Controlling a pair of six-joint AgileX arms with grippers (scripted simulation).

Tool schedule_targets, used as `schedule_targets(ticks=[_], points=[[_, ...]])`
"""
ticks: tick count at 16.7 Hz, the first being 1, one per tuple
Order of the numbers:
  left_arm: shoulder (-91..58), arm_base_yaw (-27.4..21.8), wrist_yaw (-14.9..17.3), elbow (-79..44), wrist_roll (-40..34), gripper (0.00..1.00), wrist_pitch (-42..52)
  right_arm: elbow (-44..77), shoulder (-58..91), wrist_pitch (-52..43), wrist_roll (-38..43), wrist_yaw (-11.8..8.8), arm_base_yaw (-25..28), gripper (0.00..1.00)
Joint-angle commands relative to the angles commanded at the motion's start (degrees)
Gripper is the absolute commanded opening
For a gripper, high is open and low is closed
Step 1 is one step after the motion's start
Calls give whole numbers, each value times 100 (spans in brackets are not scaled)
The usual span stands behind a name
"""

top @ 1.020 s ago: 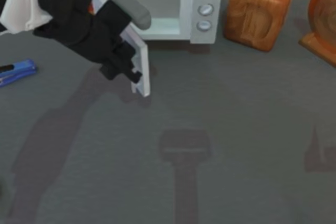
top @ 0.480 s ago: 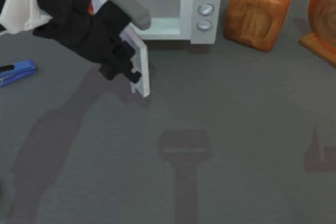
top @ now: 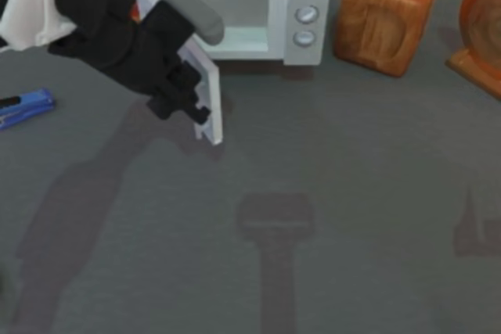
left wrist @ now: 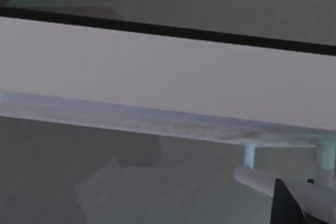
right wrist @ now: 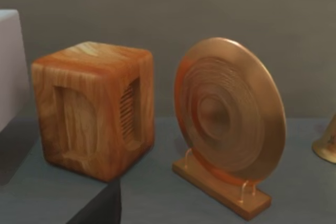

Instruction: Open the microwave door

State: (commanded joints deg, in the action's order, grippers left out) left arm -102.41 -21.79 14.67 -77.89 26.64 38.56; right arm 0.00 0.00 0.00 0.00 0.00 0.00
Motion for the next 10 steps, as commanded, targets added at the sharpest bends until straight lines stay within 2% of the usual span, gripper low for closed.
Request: schedule_targets(ticks=[6, 10], points=[[0, -23, 43, 22, -5, 0, 10, 0, 0, 0, 0, 0, 0, 100], [40, 152, 210, 38, 408, 0, 122, 0, 0, 0, 0, 0, 0, 100]])
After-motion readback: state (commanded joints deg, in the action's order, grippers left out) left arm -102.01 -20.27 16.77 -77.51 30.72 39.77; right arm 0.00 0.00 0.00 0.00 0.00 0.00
